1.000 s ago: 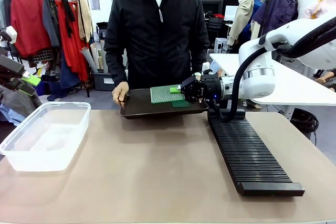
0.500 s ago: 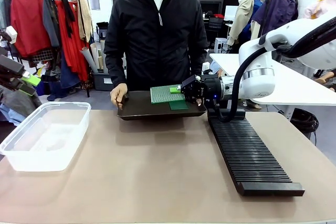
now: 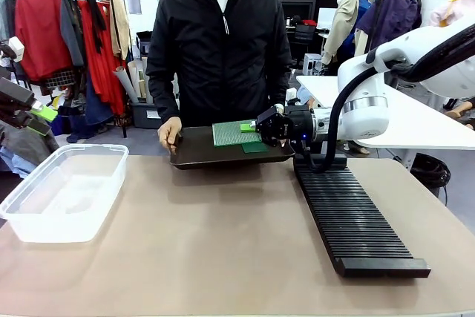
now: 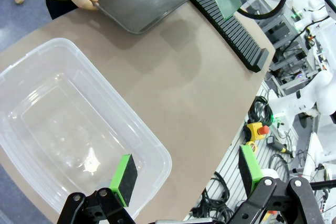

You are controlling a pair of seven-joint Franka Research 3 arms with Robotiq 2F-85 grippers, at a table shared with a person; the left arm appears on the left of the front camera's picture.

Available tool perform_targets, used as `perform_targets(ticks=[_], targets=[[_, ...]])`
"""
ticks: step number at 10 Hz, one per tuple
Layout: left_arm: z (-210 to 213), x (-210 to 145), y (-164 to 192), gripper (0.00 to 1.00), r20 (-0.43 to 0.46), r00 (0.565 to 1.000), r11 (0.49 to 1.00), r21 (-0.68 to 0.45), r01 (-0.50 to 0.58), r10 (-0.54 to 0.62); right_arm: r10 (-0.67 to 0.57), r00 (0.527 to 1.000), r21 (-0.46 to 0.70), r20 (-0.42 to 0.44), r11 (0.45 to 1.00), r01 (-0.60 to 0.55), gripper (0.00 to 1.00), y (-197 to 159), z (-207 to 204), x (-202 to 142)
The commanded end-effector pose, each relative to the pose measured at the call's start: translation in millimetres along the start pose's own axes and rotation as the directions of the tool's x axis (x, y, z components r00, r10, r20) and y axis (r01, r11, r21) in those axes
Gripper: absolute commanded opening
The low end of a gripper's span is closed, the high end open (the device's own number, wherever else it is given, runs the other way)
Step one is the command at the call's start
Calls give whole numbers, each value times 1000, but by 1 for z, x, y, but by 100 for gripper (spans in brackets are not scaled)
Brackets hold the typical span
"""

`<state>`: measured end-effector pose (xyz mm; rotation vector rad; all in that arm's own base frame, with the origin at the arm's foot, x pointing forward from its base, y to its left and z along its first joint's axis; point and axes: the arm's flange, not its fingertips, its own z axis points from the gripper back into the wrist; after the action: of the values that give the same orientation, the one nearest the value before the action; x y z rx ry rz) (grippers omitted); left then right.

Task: Sort PCBs into racks and boxes based on the side picked up.
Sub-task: If the short side of the Blank PCB is picked up, insert it into the PCB Rack ; if the long side is picked up, place it in the Organizing box.

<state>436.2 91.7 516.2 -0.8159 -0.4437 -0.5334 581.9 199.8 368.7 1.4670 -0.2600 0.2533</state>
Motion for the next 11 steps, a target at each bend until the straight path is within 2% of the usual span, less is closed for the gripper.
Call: perform_targets(ticks=[1, 6, 9, 11], targets=[[0, 0, 0, 100, 3, 1000, 1000, -6, 0, 0, 58, 998, 17, 22, 998, -58, 0, 5, 16, -3], [0, 0, 0, 100, 3, 1000, 1000, -6, 0, 0, 229, 971, 6, 69, 973, -230, 0, -2, 76, -10], [0, 0, 0, 100, 3, 1000, 1000, -6, 0, 0, 327, 939, -15, 105, 945, -328, 0, -8, 117, -23], [0, 0, 0, 100, 3, 1000, 1000, -6, 0, 0, 419, 899, -15, 125, 907, -421, 0, -11, 147, -31]])
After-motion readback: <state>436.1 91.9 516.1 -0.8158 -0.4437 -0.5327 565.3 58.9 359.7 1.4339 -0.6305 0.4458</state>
